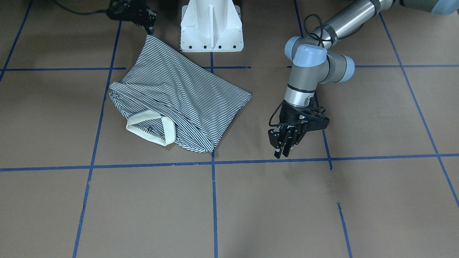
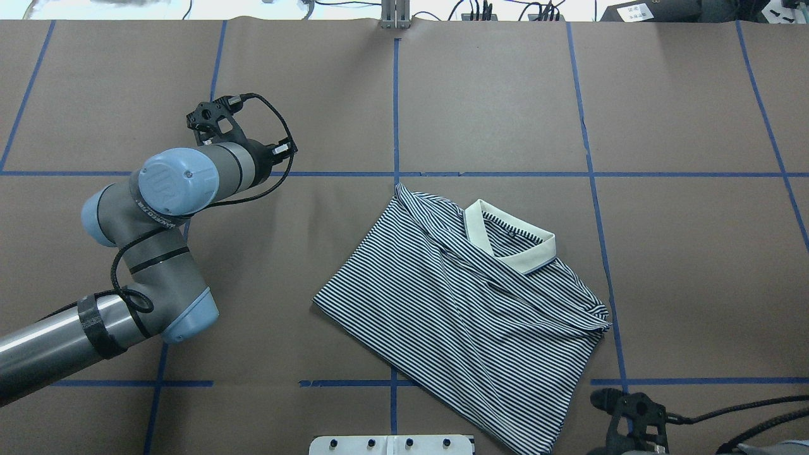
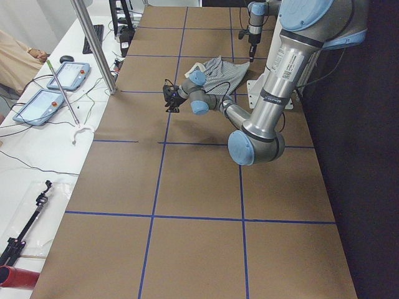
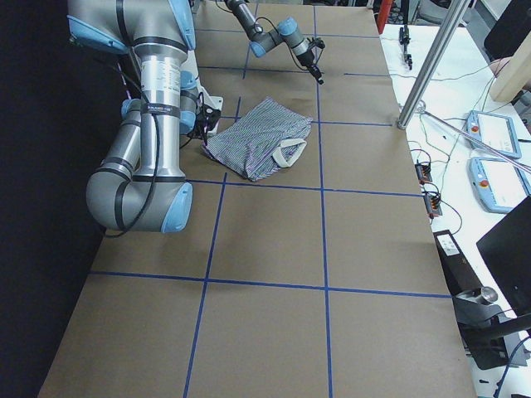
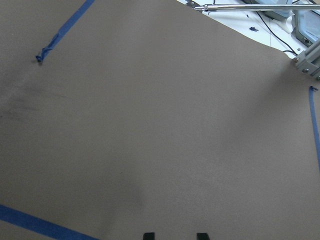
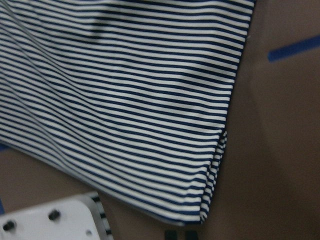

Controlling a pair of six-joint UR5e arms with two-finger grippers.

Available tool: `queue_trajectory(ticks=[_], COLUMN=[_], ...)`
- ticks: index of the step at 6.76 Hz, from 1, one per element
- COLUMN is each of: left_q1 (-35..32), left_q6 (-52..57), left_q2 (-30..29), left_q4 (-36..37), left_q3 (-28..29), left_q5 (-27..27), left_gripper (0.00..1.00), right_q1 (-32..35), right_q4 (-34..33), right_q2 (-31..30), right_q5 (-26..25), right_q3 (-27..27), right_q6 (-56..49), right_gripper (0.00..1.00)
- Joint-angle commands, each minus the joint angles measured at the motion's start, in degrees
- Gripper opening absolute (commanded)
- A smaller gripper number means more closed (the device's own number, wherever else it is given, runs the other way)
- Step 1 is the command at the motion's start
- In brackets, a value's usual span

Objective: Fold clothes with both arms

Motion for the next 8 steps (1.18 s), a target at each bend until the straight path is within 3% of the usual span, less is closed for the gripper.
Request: queue_trajectory(ticks=[1, 2, 3, 4, 5, 6, 8], left_q1=[1.9, 4.7, 8.7, 13.2, 17.9, 19.5, 20.7], left_q6=[-2.9, -6.7, -9.3, -11.7, -15.0, -15.1, -15.0], left_q2=[0.2, 1.2, 4.3, 5.6, 4.1, 3.4, 2.4], left_q4=[0.5, 2.3, 9.0, 20.5, 30.0, 30.9, 30.6], left_q3=[-3.8, -7.4, -15.1, -21.7, -23.3, -22.2, -18.5], left_q5=[-1.3, -2.0, -2.0, -2.0, -1.9, -1.8, -1.7], left_gripper=[0.4, 0.4, 0.44, 0.51, 0.52, 0.53, 0.53], right_q1=[-2.0, 2.9, 8.8, 17.3, 24.4, 28.1, 30.0], right_q4=[0.0, 0.0, 0.0, 0.0, 0.0, 0.0, 0.2], right_q2=[-0.6, -0.5, 2.5, 6.4, 10.9, 13.8, 15.7], right_q5=[-8.3, -15.2, -16.2, -12.0, -5.9, -3.2, -2.9], right_q3=[2.2, 3.1, 0.7, -2.4, -5.9, -9.1, -11.5], right_q6=[1.0, 0.7, 0.2, -1.8, -7.4, -8.7, -10.3], right_gripper=[1.0, 1.0, 1.0, 1.0, 1.0, 1.0, 1.0])
